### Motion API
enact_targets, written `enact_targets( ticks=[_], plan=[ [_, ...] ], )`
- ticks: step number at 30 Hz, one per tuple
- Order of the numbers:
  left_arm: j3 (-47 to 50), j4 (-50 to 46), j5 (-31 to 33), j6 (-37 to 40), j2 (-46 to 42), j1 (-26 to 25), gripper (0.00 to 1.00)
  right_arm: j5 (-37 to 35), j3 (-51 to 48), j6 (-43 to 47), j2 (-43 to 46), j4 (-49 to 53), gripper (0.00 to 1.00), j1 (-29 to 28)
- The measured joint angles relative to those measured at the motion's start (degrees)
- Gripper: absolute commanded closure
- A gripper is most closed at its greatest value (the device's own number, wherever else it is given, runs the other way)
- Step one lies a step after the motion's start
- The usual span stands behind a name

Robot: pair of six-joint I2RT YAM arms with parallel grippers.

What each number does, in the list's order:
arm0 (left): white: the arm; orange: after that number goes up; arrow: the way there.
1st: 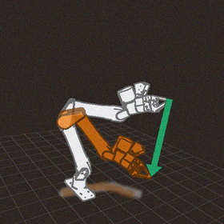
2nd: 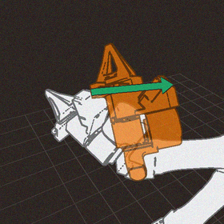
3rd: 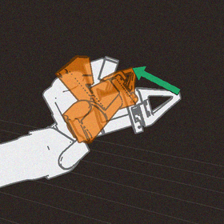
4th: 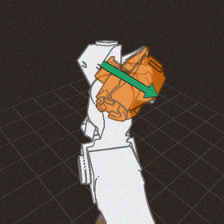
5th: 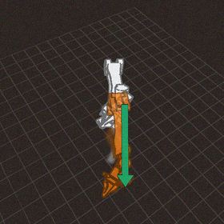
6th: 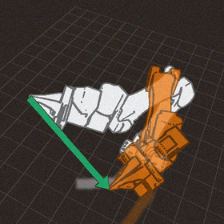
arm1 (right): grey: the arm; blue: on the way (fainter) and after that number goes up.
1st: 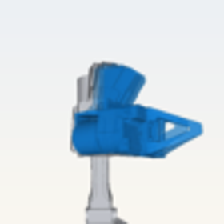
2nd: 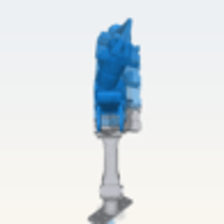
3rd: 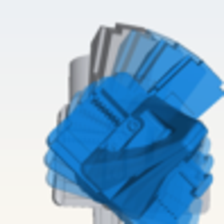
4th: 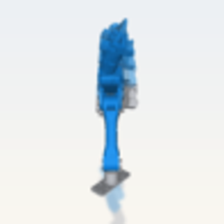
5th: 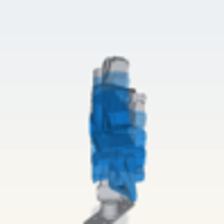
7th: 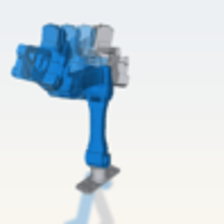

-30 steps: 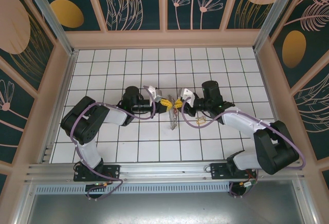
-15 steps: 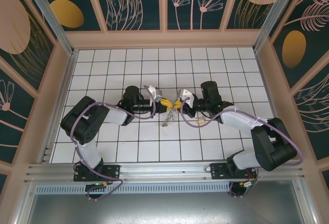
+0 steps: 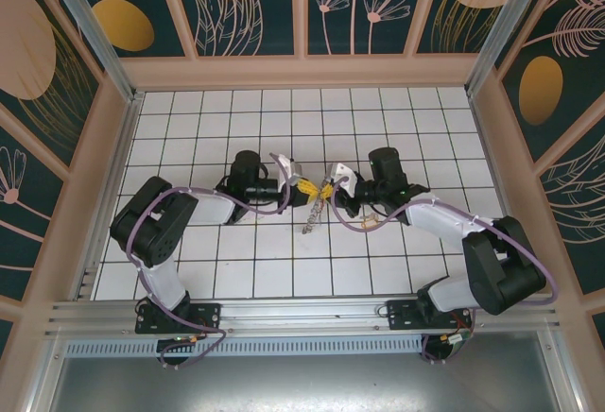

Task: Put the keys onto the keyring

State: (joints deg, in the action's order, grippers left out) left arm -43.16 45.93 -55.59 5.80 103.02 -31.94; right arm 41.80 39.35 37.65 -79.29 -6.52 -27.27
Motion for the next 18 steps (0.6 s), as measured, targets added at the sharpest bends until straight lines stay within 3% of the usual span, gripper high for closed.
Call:
enact_targets(
  ticks=[7,10,18],
  plan=[
    [-7.54,-18.8,-0.61,11.39,-0.52,0.02,0.87,-1.49,2.01,1.05,0.0,4.07,1.0,-0.28],
    [-8.85,-23.71,-1.09,14.78,-0.72,0.0,1.0,-2.23,2.71,1.22,-0.02,5.79,1.0,-0.61],
    [-8.35,-24.94,-0.98,16.0,-1.81,0.0,1.0,-2.84,2.93,1.25,-0.07,5.9,0.91,-1.03]
  ],
)
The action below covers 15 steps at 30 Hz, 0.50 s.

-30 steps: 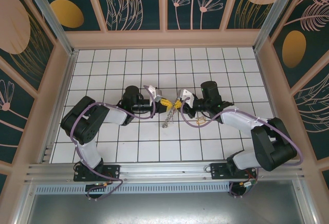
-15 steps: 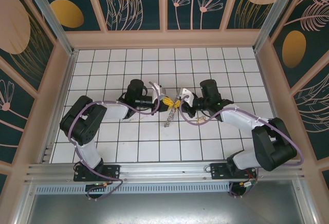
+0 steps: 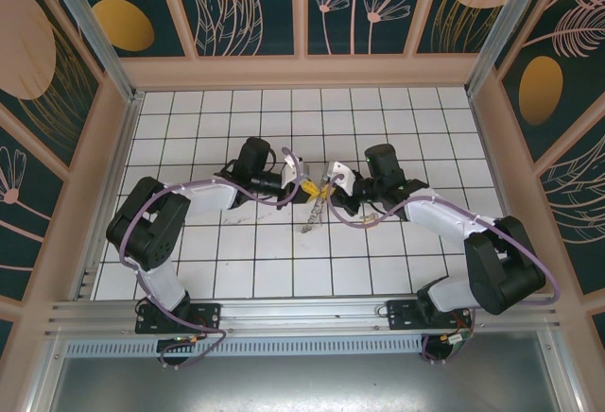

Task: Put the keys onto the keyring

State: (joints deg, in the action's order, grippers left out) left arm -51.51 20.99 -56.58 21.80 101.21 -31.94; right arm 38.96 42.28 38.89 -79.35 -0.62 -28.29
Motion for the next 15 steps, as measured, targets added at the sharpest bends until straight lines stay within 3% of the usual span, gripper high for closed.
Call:
enact_targets(
  ticks=[15],
  plan=[
    [8.39,23.04,-0.42,-16.83,-0.72,0.07,1.0,6.97,-4.33,-3.87,0.07,-12.09,0.86,1.7]
  ],
)
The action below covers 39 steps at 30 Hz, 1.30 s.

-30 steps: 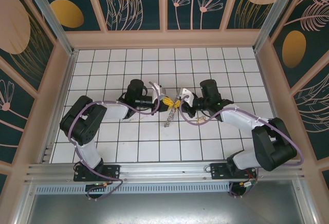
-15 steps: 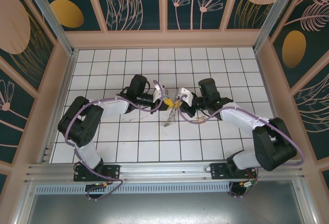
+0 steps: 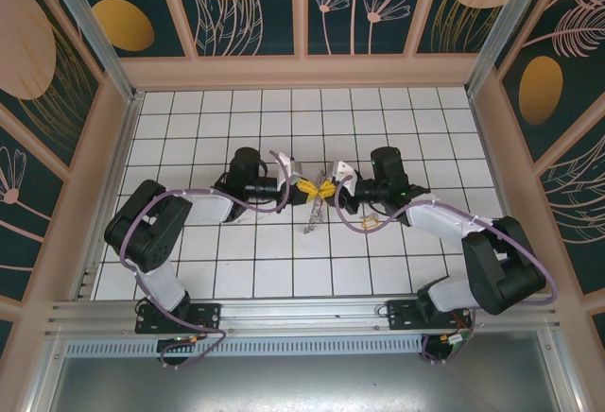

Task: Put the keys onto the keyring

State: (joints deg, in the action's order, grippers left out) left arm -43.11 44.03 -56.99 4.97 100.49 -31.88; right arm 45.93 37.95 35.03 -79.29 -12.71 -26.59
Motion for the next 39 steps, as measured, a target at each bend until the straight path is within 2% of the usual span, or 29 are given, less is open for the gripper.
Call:
enact_targets(
  ticks=[5,8,14,23,39],
  plan=[
    [0.87,2.89,0.31,-2.1,0.07,0.07,1.0,1.11,-0.42,-0.76,0.0,-1.36,0.97,0.48],
    [0.9,2.54,0.7,-1.86,0.07,0.07,0.98,1.07,-0.42,-0.83,0.0,-1.16,1.0,0.48],
    [-0.57,-4.17,2.1,3.69,-0.09,-0.35,0.88,-0.87,0.35,1.14,0.0,3.04,1.0,0.07],
    [-6.08,-21.11,5.55,14.8,-3.17,-0.39,0.8,-3.74,3.43,4.11,-0.02,8.81,1.0,-0.61],
    [-10.47,-32.11,7.91,21.77,-3.34,-0.72,0.78,-4.04,5.27,5.18,-1.27,11.67,1.0,-1.11]
  ],
)
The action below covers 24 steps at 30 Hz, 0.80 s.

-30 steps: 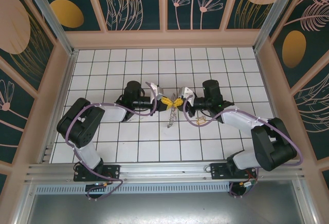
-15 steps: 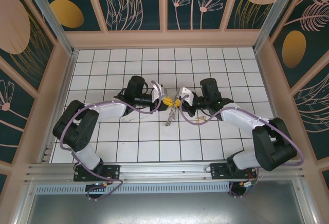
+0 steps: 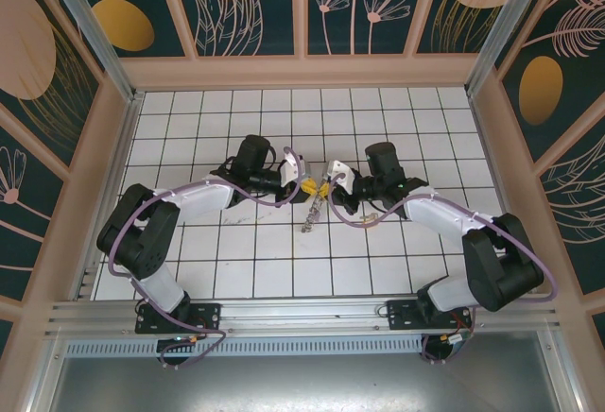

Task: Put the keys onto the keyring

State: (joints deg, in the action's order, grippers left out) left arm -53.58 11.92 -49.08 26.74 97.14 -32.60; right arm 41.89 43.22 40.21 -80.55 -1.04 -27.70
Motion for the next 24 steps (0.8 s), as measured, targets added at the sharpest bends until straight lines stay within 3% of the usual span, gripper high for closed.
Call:
enact_targets(
  ticks=[7,10,13,19,24],
  plan=[
    [-1.79,-3.1,0.7,1.4,0.26,-0.35,0.78,0.13,0.31,-0.02,-0.15,0.02,1.0,-0.15],
    [-1.92,-3.56,0.72,1.73,0.26,-0.35,0.85,0.11,0.46,-0.02,-0.31,0.04,1.0,-0.15],
    [-2.05,-4.0,0.72,2.03,0.26,-0.42,0.99,-0.04,0.55,-0.02,-0.42,0.02,0.99,-0.15],
    [-2.29,-3.89,-0.11,2.27,0.96,-0.42,1.0,-0.79,0.48,-0.07,-0.42,-0.07,0.91,-0.09],
    [1.77,4.33,-1.57,-1.92,0.96,-0.39,1.0,0.15,-1.64,-0.94,-0.42,-3.74,0.88,0.28]
  ],
)
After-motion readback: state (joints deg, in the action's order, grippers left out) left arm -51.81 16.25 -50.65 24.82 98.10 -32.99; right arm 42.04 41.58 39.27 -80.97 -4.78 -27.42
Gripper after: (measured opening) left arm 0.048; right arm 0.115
